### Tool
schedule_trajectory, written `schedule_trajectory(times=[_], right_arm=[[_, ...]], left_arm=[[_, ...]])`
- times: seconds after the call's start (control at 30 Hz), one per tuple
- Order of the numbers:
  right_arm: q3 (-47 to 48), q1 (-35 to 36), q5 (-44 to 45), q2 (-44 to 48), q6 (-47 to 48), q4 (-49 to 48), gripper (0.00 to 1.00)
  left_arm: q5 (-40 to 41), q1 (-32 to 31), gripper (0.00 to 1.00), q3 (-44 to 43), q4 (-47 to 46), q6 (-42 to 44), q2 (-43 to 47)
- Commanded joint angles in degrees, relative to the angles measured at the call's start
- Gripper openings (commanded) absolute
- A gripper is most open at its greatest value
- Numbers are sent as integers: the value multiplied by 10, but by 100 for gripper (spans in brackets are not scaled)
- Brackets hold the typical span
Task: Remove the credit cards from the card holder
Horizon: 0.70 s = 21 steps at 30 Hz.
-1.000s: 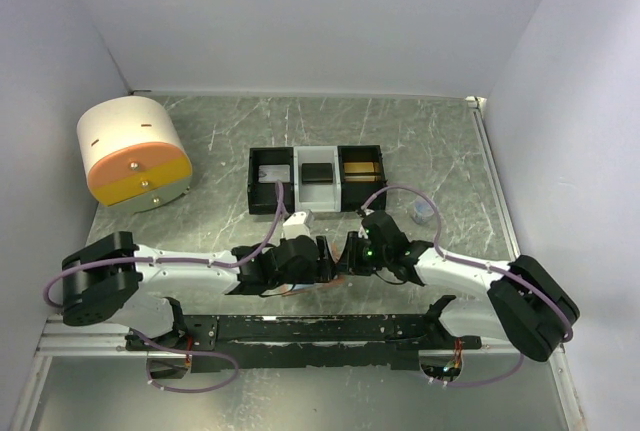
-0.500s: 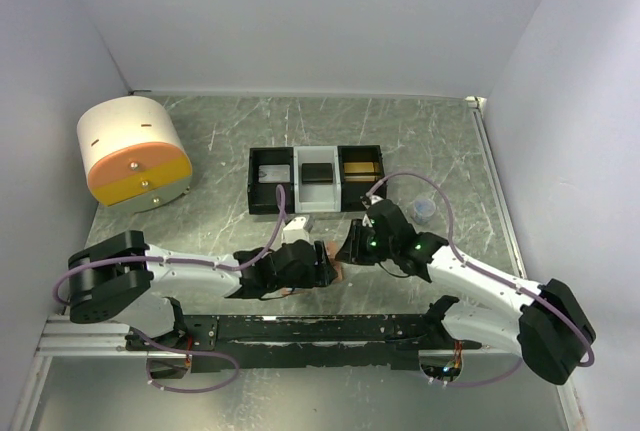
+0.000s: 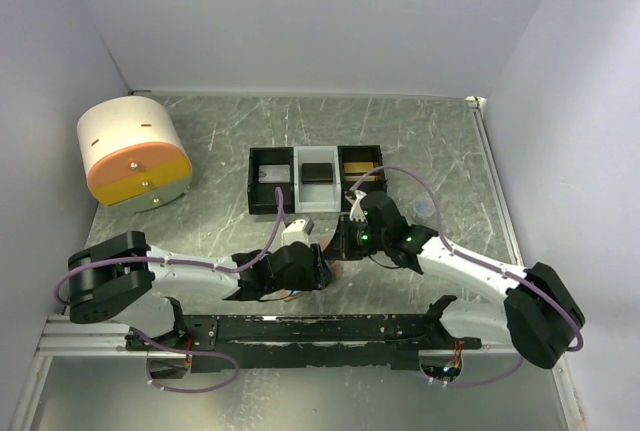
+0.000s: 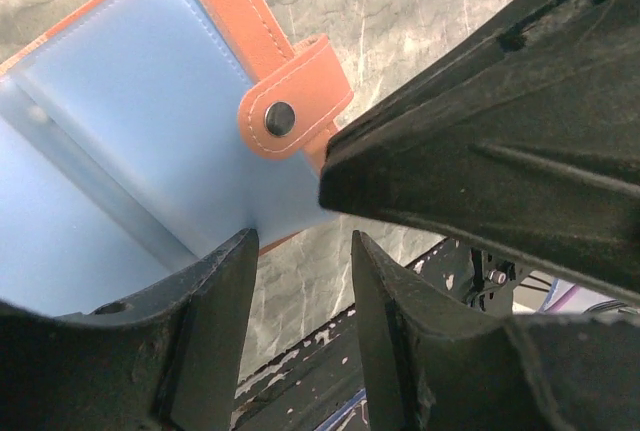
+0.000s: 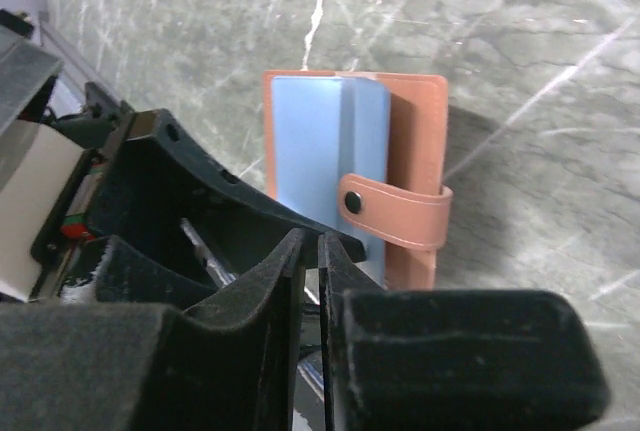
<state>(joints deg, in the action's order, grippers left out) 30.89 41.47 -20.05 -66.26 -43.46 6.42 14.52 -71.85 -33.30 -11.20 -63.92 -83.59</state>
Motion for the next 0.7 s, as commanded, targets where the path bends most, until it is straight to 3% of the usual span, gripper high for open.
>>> schedule_trajectory(times=[0.0, 0.13, 0.27, 0.4, 0.67], right_arm=[[6, 2, -66, -24, 21, -42, 11], [10, 3, -27, -26, 38, -13, 15], [16, 4, -59, -84, 73, -6, 16], [-1, 5, 27, -114, 73, 23, 15], [-29, 6, 40, -110, 58, 5, 17]], left_arm=[[-8, -3, 53, -3, -8, 2, -2], [-7, -3, 53, -12, 9, 7, -4], [-11, -3, 53, -6, 5, 6, -1], [-14, -5, 56, -13, 25, 19, 30], [47, -5, 66, -9, 211, -8, 134]])
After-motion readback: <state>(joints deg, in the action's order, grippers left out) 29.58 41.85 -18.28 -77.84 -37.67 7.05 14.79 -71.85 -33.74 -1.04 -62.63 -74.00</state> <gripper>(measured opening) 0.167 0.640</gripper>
